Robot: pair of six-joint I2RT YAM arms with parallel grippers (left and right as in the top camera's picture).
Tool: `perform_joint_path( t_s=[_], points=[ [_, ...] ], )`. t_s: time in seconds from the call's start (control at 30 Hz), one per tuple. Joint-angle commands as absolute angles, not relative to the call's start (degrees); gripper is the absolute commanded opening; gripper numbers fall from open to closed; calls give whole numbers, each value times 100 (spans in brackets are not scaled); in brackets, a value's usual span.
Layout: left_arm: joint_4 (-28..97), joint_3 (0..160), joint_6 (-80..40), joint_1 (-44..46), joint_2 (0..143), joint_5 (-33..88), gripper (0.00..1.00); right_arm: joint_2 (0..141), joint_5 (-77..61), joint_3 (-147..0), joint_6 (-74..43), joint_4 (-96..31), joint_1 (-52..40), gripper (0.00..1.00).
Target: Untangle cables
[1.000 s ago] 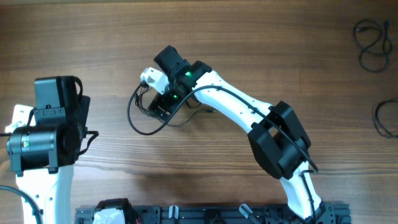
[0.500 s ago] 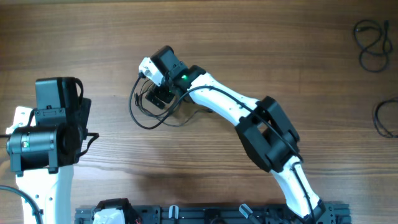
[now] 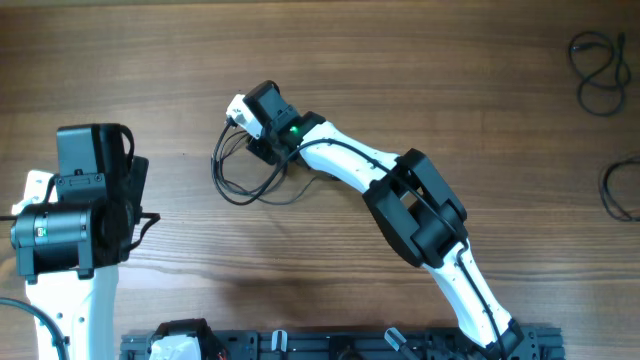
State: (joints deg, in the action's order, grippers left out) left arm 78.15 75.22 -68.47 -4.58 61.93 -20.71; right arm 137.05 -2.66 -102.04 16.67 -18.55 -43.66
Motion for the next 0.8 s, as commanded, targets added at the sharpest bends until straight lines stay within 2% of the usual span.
perform_joint_path(
  t_s=[0.0,0.13,0.27,0.4,0.57,0.77],
  points=[
    [7804,7533,-6930,-489,6206,-2038,100,13974,-191,-10165,1632,-1887,-4272,4],
    [7784,7533,-6949,-489,6206,-2036,100,13974,-163,-10165,1570,-1890,-4152,4],
    [7734,7533,-6949,-489,6206,-1955,100,13961,902,-10167,67,-2161,-3857,4],
    [7631,7533,-6949,-489,6206,-1758,100,13920,1055,-10167,-99,-2600,-3516,4],
    [7636,7533,-6947,-489,6287,-1673,100,13531,1116,-10167,-1039,-3140,-2834,4],
    [7677,7533,-6947,-489,6532,-1326,100,13214,1114,-10167,-1424,-3264,-1846,4]
  ],
)
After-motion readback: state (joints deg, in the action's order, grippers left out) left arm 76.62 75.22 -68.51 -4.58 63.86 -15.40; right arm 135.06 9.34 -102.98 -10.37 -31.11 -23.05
